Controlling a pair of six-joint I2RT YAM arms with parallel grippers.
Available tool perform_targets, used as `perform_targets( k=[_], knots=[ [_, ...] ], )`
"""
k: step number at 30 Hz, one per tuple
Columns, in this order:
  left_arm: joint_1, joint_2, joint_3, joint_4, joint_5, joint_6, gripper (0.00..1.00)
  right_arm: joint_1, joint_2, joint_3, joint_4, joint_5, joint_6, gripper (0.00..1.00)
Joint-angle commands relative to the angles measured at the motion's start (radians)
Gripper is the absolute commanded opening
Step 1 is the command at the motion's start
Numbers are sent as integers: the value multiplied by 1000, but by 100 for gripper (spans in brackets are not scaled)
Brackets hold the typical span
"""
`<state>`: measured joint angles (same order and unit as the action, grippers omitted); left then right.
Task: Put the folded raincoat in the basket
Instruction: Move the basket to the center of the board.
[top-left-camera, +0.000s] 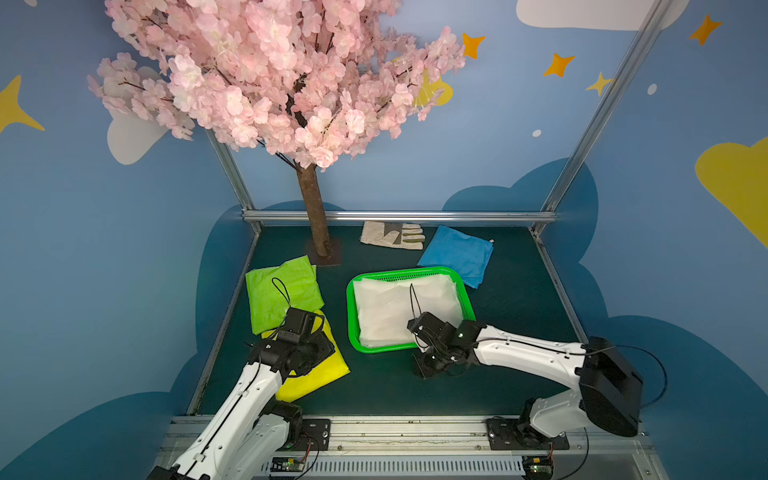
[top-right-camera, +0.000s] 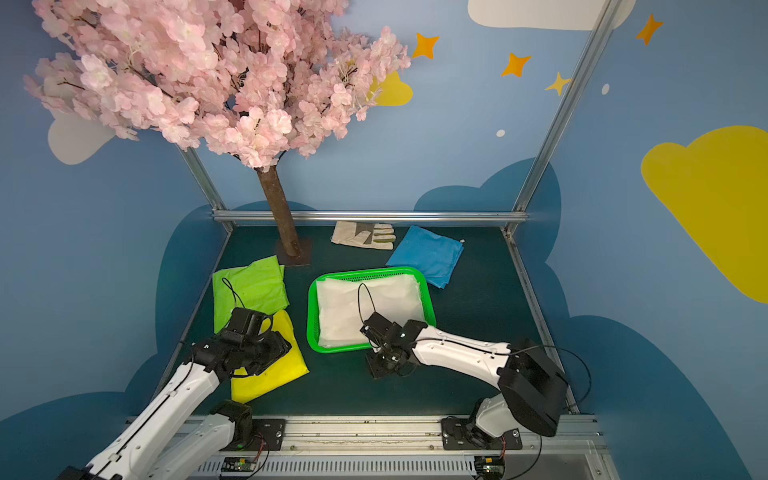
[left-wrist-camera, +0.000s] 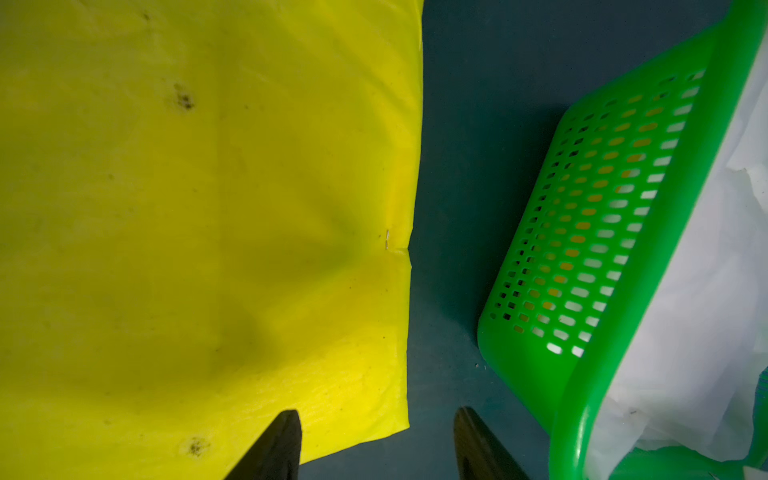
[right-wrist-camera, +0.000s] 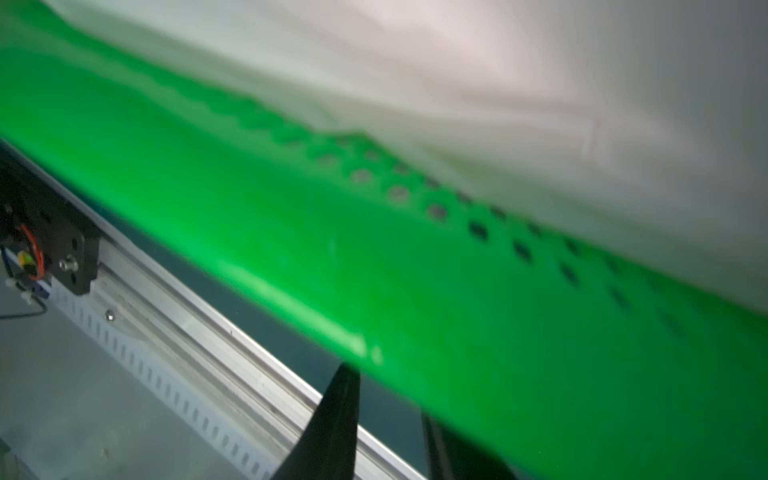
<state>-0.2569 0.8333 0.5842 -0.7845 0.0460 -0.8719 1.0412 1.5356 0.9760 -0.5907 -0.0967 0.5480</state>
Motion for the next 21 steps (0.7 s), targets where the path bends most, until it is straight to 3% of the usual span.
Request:
perform_targets(
  k=[1,6,9,14,21],
  knots=[
    [3,6,-6,0,6,-1,62,-44,127,170,-37,108,8,30],
    [3,-31,-17,-4,-10,-4,63,-124,342,433,-106,123,-34,30],
    [2,-33,-17,-3,-5,-1,63,-136,397,535,-178,153,-66,31],
    [2,-15,-36,22,-1,-5,63,-16,290,422,-102,94,-25,41],
    [3,-14,-60,47,-2,-14,63,130,253,244,237,-82,255,49]
  ],
)
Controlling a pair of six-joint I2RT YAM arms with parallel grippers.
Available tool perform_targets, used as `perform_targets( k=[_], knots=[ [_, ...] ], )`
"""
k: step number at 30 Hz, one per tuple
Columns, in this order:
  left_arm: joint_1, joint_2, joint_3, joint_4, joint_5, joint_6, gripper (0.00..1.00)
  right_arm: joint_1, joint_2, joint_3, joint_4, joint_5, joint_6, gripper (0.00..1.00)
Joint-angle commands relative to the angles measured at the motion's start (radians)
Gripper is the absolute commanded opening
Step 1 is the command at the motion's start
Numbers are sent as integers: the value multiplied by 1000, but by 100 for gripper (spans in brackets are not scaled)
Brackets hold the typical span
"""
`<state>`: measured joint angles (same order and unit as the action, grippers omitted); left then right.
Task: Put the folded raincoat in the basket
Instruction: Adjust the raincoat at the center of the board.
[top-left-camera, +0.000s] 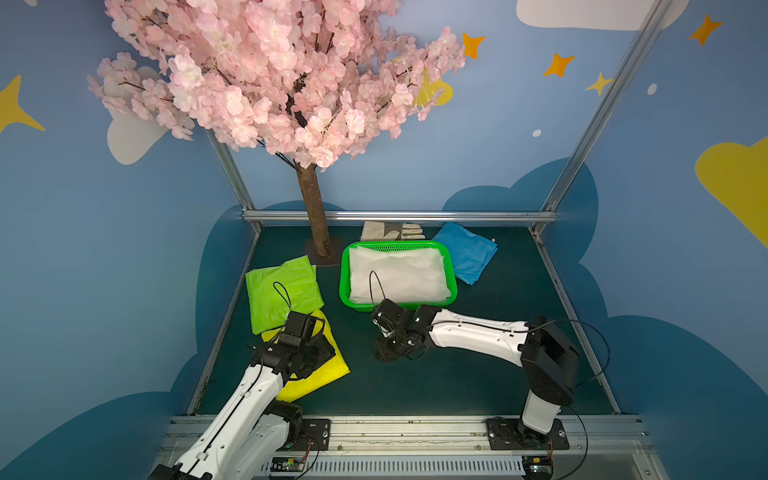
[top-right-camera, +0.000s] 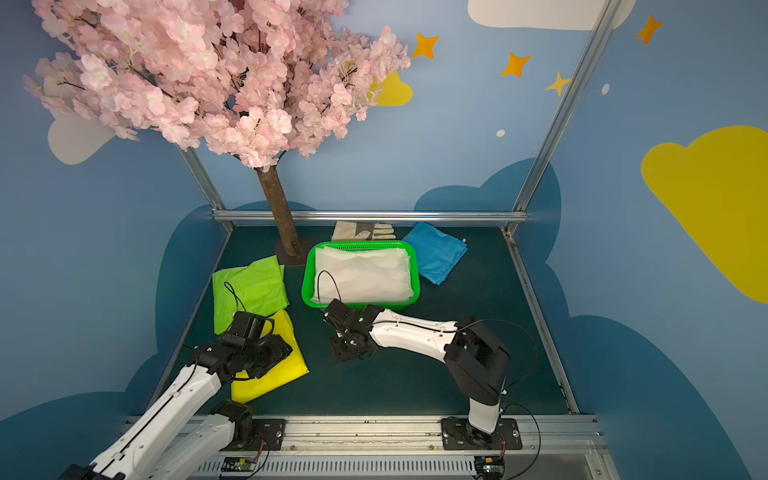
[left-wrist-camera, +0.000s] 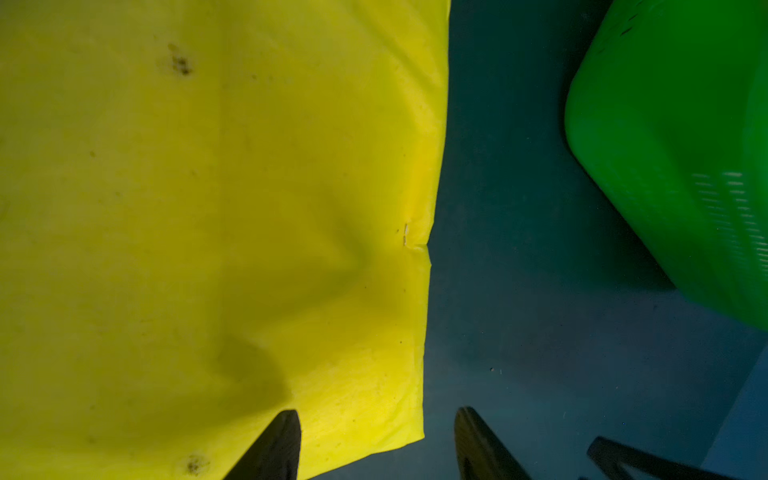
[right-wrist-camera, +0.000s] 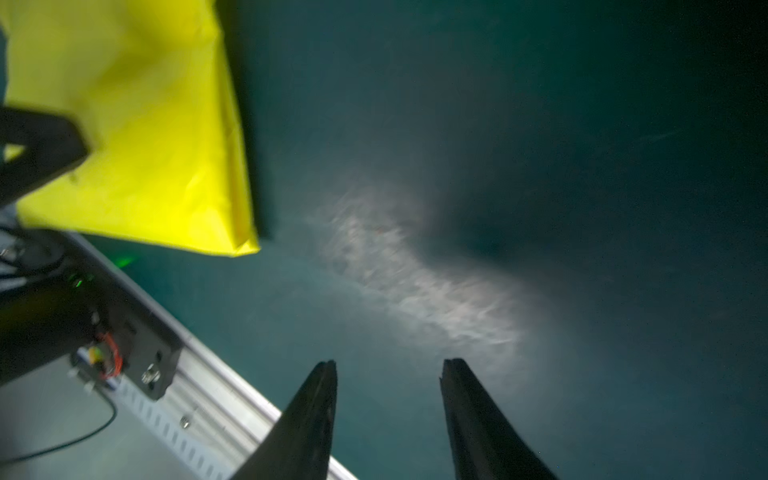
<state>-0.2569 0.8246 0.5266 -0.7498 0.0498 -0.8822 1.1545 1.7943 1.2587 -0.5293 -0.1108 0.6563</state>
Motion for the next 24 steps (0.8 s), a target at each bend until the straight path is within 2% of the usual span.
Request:
perform_targets(
  k=[1,5,13,17,20,24],
  knots=[
    [3,-11,-3,9,-7,-4,63,31,17,-41,215,-66,178,49],
    [4,-35,-8,0,-10,-9,63,58,117,-2,307,-110,255,51],
    [3,-68,-14,-2,0,-15,63,67,238,68,398,-169,294,51],
    [3,-72,-24,10,10,-14,64,69,307,131,370,-190,296,50],
    [2,-60,-36,24,28,-11,64,59,340,146,377,-192,306,40],
    [-2,-47,-26,18,33,-9,63,59,319,103,396,-171,326,11]
  ],
)
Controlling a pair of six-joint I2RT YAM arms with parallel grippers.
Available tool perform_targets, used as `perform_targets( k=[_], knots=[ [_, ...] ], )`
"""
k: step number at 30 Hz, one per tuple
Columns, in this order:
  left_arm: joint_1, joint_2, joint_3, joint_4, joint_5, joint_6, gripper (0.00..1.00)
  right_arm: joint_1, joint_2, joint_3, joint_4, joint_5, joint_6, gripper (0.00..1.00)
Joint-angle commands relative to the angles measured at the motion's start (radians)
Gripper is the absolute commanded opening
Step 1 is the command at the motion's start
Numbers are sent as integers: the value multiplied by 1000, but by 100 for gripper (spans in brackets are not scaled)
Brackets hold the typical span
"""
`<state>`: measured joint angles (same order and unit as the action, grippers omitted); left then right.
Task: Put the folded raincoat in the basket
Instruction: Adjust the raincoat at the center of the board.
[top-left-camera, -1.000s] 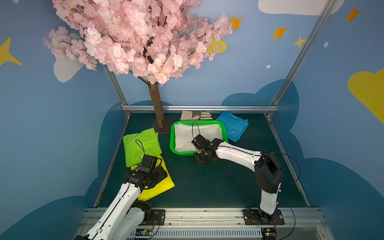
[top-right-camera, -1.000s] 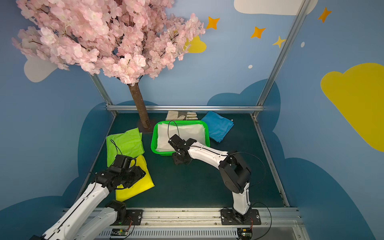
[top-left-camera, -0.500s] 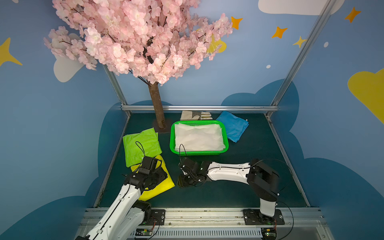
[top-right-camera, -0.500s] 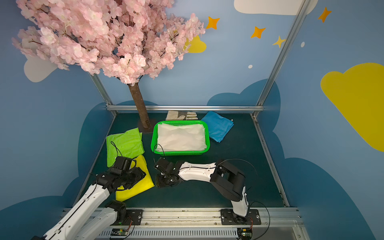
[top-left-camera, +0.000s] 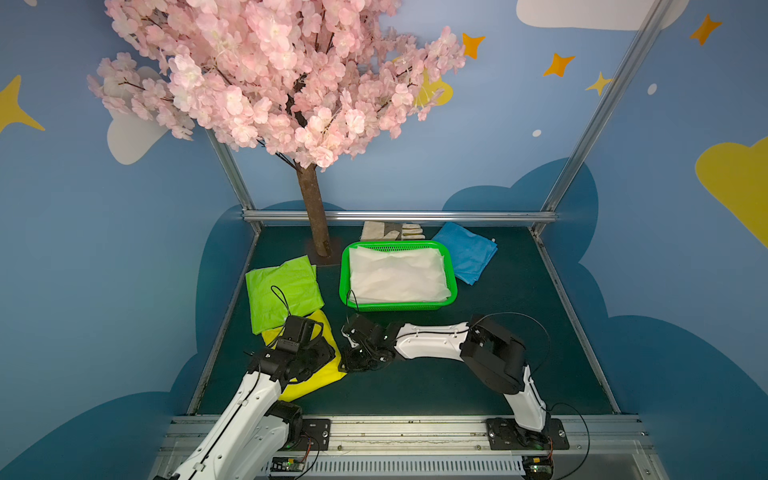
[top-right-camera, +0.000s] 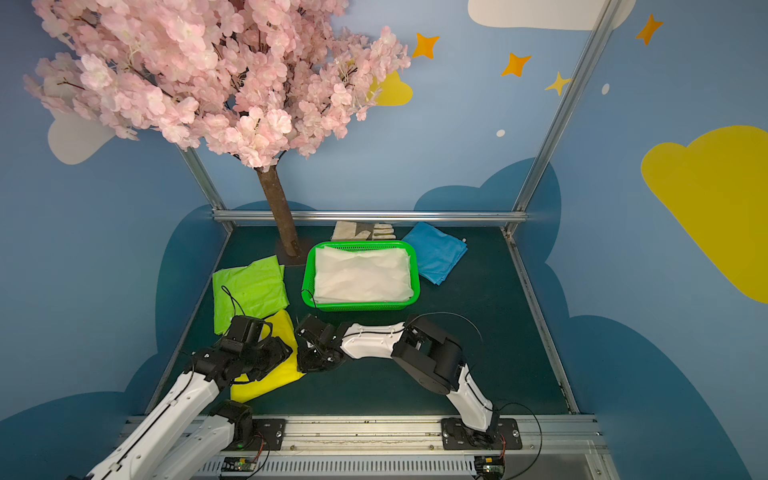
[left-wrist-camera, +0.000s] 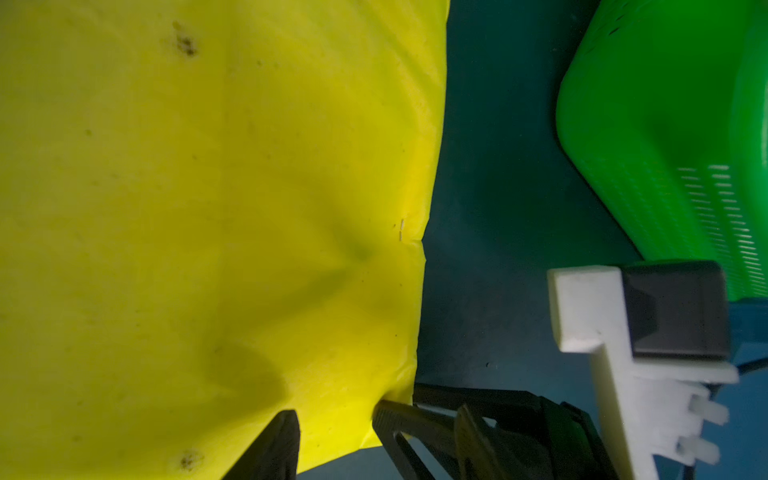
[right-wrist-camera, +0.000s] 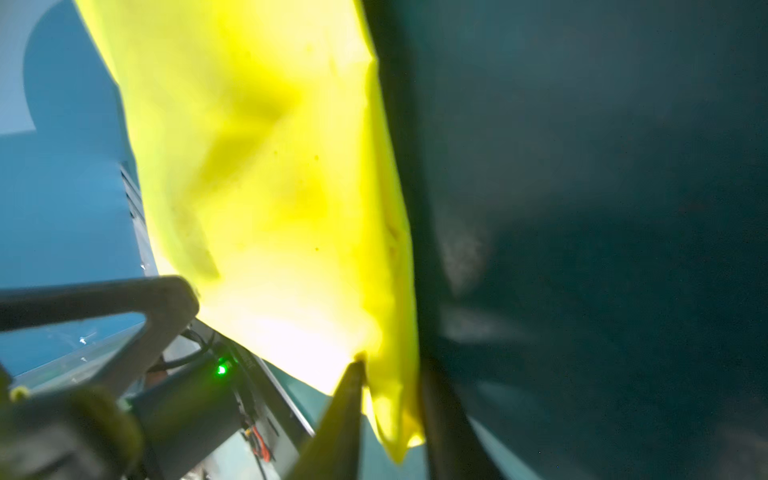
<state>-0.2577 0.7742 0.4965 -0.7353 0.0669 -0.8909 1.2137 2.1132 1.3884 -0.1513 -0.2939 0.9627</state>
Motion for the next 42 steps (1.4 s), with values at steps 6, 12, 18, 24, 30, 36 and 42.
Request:
perform_targets(
  k=[6,12,18,24,30,36,42],
  knots=[
    [-2,-33,-3,6,47,-13,64,-11,-214,-347,150,49,124,0],
    [-4,-23,-8,43,128,-11,64,-27,-592,-796,166,221,297,0],
    [-30,38,-21,97,225,-5,64,-12,-840,-1010,197,374,531,13],
    [-63,90,-29,66,173,-24,64,78,-539,-647,218,110,302,49],
    [-66,23,-10,-49,14,-61,65,145,-434,-437,15,52,132,52],
    [-71,-7,-10,-75,-19,-80,67,-28,-587,-532,-171,53,-30,54],
    [-75,28,-8,-99,-71,-104,67,-248,-722,-611,-190,155,-81,65]
  ],
)
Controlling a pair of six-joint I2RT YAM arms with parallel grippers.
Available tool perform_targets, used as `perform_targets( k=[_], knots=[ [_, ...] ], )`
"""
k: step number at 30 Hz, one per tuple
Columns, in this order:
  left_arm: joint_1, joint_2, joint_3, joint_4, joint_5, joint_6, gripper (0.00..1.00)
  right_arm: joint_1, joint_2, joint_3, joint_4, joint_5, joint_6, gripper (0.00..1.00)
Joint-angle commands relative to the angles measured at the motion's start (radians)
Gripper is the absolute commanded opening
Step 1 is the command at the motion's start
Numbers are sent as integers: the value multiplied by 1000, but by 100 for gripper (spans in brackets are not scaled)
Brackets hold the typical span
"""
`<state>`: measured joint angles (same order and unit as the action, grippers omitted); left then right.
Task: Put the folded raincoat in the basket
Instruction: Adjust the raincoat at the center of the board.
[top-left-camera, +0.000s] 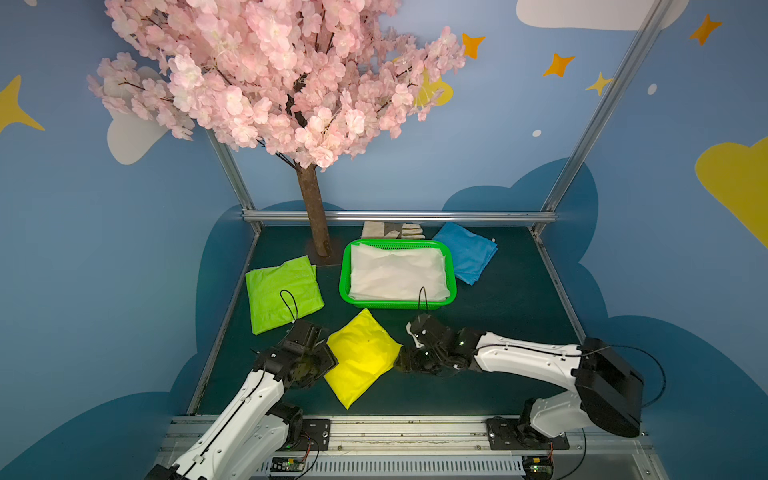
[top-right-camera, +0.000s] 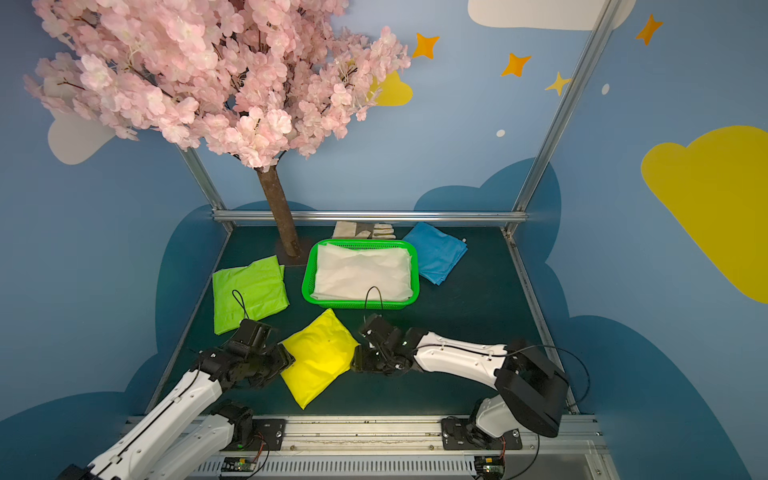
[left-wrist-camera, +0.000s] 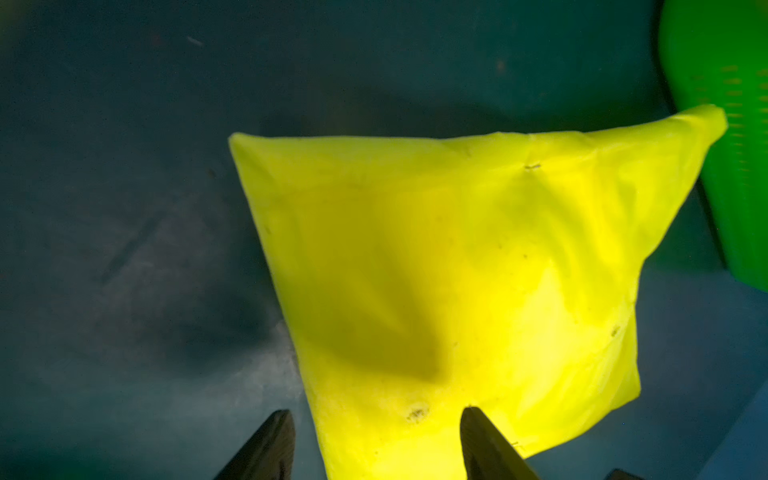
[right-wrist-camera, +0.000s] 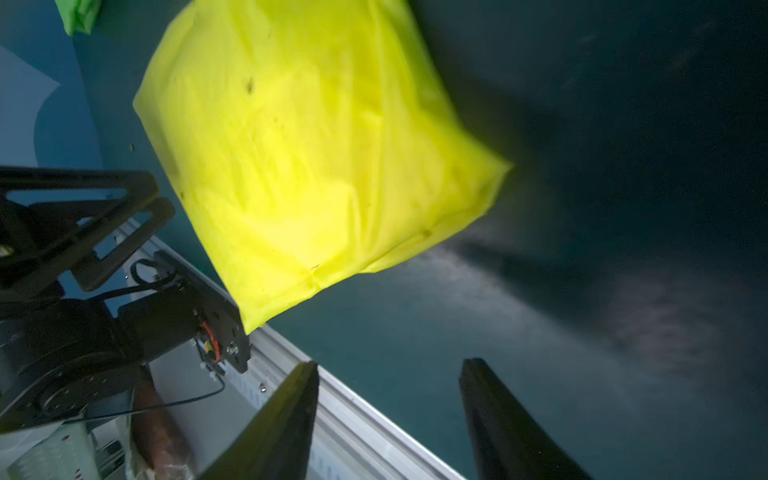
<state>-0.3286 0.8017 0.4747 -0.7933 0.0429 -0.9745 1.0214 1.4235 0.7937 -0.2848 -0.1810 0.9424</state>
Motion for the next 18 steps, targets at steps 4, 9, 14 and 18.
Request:
perform_targets(
  k=[4,9,14,18],
  knots=[
    [-4,-9,-16,-19,-53,-28,67,-125,26,9,11,-15,-79,70],
    [-4,-4,-27,5,-43,-22,67,-155,256,144,62,-221,-155,64],
    [-4,0,-33,25,-15,-9,66,-132,364,157,134,-290,-118,45],
    [-3,-7,-34,33,-9,-5,66,-127,304,69,157,-279,-116,13]
  ],
)
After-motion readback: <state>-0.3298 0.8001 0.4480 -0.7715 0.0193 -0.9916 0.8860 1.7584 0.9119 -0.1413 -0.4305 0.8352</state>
